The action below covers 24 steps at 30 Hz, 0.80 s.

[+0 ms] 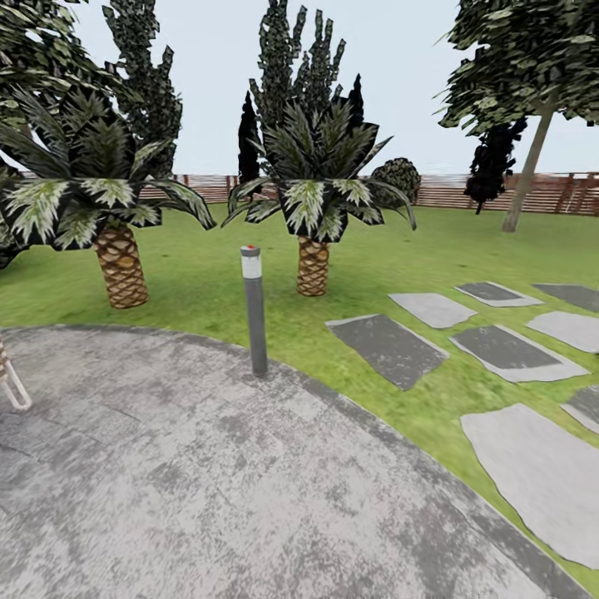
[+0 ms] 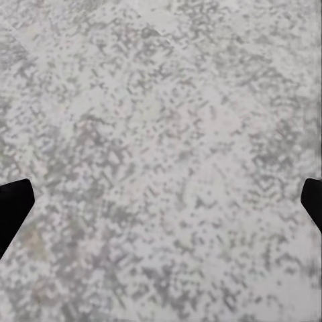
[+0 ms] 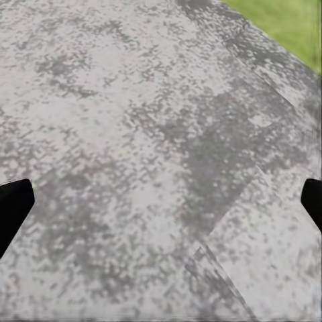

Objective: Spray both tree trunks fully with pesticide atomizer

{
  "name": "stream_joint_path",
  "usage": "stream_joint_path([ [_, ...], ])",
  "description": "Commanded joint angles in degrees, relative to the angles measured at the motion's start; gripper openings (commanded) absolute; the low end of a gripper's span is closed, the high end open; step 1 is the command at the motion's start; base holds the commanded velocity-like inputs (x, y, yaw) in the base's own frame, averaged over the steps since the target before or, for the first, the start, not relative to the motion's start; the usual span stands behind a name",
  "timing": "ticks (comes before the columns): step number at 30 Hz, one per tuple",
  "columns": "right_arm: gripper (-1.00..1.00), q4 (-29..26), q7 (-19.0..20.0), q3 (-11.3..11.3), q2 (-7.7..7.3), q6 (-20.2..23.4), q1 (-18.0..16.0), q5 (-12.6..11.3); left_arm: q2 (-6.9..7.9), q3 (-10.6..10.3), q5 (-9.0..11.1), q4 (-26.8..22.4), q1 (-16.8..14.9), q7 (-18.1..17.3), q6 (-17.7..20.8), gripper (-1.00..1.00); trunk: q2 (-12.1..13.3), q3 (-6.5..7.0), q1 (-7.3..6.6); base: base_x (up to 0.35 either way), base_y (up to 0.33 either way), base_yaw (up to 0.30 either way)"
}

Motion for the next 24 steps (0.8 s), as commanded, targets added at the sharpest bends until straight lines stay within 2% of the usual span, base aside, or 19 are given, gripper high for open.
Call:
stream_joint_path([
  [1, 1.00, 0.1, 0.0, 0.0, 0.00, -0.2, -0.1, 0.0, -0.03, 0.0, 0.4, 0.0, 0.0, 0.0, -0.2, 1.00, 0.0, -0.09, -0.01, 0.000, 0.000, -0.265],
  [24, 1.00, 0.1, 0.0, 0.0, 0.01, -0.2, -0.1, 0.0, 0.03, 0.0, 0.5, 0.0, 0.0, 0.1, -0.3, 1.00, 0.0, -0.86, -0.01, 0.000, 0.000, -0.265],
])
